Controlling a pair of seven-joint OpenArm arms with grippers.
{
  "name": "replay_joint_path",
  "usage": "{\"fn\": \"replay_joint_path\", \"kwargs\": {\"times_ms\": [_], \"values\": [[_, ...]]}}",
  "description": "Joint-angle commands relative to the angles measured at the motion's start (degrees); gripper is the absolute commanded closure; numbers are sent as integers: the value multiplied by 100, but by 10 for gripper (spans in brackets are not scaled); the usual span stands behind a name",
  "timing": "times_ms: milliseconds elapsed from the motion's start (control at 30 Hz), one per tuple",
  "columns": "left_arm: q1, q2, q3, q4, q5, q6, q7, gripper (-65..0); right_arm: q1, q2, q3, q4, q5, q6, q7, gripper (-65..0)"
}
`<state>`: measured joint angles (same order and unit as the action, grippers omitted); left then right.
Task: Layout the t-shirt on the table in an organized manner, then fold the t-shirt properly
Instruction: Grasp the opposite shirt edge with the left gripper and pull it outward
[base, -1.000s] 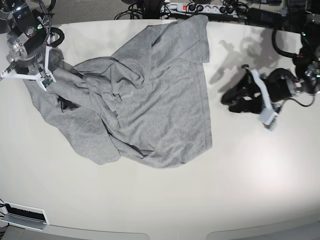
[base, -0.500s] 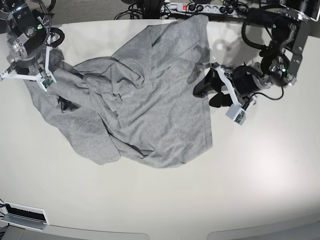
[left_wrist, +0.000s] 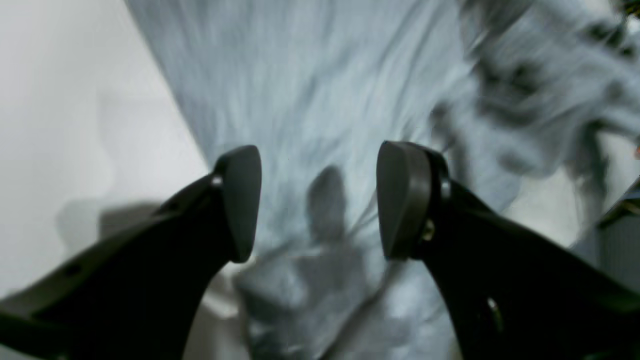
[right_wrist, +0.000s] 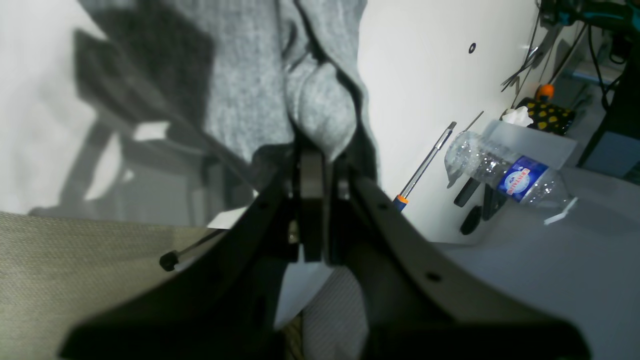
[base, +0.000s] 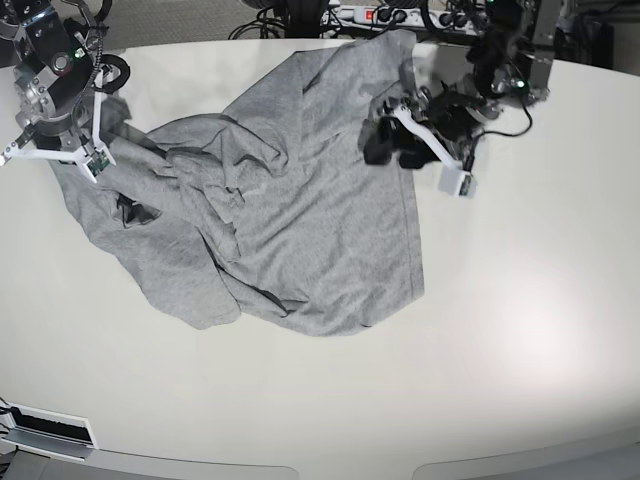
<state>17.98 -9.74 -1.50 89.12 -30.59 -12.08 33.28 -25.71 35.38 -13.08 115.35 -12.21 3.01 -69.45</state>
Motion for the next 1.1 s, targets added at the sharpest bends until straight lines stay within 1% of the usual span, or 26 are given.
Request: {"fn": "replay_joint_path", "kwargs": {"times_ms": [0, 67, 133, 200, 233, 333, 433, 467, 500, 533, 567, 633, 667, 767, 867, 1000, 1067], "values": [[-55, 48, -13, -4, -20, 22, -197, -375, 20, 85, 37, 96, -118, -20, 24, 0], [-57, 142, -13, -251, -7, 28, -356, -375, 17, 87, 37, 96, -118, -17, 31, 0], [-92, 214, -13, -531, -7, -83, -398, -375, 17, 85, 37, 96, -116, 0, 44, 0], [-170, 227, -13, -826, -9, -275, -389, -375, 17, 85, 37, 96, -116, 0, 44, 0], [-212, 227, -13, -975, -11, -319, -389, -375, 20, 85, 37, 96, -116, 0, 50, 0], [-317, 227, -13, -1355, -22, -334, -323, -375, 17, 87, 37, 96, -116, 0, 149, 0], [-326, 223, -13, -1414, -20, -356, -282, -375, 20, 85, 37, 96, -116, 2, 302, 0], [-337, 208, -13, -1414, -2, -417, -284, -373, 20, 85, 37, 96, -116, 2, 350, 0], [-361, 208, -13, -1414, 22, -490, -282, -354, 17, 85, 37, 96, -116, 4, 389, 0], [-380, 210, -13, -1414, 44, -516, -282, -303, 17, 85, 37, 96, -118, 2, 391, 0], [-391, 210, -13, -1414, 48, -514, -282, -226, 17, 85, 37, 96, -118, 2, 391, 0], [-424, 208, -13, -1414, 37, -507, -275, -43, 20, 85, 37, 96, -120, 42, 391, 0], [-455, 205, -13, -1412, 37, -507, -227, 0, 31, 85, 37, 96, -118, 98, 391, 0], [-649, 164, -15, -1353, 120, -507, 57, 0, 136, 87, 39, 96, -127, 153, 391, 0], [-839, 2, -15, -1099, 426, -481, 229, 0, 267, 87, 39, 96, -157, 153, 389, 0], [-988, -391, -15, -634, 986, 2, 234, 0, 269, 101, 39, 96, -157, 184, 444, 0], [-1095, -632, -13, -505, 1246, 186, 238, 0, 271, 103, 39, 96, -160, 356, 431, 0]]}}
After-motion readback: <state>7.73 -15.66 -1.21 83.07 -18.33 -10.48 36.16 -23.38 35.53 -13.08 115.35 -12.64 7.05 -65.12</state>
